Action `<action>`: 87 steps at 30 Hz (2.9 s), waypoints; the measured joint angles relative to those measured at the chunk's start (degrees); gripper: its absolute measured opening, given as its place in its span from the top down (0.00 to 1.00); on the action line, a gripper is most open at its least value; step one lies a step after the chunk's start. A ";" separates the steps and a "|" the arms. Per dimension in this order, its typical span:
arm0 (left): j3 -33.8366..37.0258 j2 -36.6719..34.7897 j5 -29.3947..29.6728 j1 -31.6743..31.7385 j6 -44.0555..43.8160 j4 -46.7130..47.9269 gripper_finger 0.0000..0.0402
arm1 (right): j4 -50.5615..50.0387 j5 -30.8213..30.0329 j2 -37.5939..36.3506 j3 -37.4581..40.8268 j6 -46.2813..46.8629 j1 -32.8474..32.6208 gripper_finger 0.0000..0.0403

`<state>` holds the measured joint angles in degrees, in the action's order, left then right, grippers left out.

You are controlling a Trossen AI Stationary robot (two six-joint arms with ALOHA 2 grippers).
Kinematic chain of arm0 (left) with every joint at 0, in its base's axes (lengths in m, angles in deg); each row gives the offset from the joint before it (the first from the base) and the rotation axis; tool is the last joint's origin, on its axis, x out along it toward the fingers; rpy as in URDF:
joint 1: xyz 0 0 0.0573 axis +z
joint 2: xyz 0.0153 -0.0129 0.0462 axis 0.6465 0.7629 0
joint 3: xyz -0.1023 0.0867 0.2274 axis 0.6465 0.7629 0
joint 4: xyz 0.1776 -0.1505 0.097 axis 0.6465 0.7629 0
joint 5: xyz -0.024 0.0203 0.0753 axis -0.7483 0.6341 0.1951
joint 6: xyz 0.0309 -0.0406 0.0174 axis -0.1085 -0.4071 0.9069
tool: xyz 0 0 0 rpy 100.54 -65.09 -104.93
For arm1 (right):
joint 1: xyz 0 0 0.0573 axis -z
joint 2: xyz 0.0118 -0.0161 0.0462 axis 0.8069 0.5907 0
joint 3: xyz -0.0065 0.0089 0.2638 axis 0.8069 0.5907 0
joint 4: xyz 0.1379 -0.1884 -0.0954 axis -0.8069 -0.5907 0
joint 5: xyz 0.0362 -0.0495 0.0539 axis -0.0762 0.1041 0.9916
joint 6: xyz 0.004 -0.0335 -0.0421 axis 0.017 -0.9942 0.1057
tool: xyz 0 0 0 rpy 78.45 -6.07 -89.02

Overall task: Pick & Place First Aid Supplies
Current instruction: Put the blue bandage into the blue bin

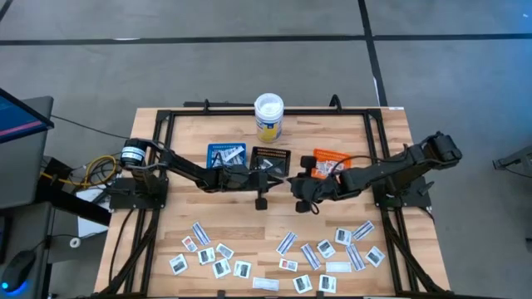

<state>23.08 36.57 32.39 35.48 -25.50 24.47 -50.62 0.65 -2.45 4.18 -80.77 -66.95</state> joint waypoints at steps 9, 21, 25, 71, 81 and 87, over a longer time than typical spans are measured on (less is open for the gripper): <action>-0.13 -0.04 1.12 -0.02 -0.02 -0.83 0.98 | -7.26 -5.45 -6.42 0.04 0.52 -1.99 1.00; -0.02 -0.13 0.93 -0.09 -0.02 0.28 0.98 | -19.09 -6.35 -12.70 0.04 7.83 -5.08 1.00; 0.14 0.08 0.97 -0.08 -0.02 0.60 0.98 | -20.46 -6.23 -13.05 0.04 9.52 -5.01 1.00; 0.00 0.01 1.08 0.66 -4.58 0.00 0.80 | -15.82 4.54 -12.76 0.04 12.70 -2.41 1.00; 0.00 -0.02 1.04 0.66 -6.07 -0.88 0.80 | -10.27 4.59 -12.72 0.04 16.95 -2.39 1.00; 0.00 -0.02 1.04 0.66 -6.07 -0.92 0.80 | -10.55 4.57 -12.72 0.04 16.76 -2.39 1.00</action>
<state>23.08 36.55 33.43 36.13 -31.57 23.55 -61.16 5.22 -15.17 4.22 -64.01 -69.34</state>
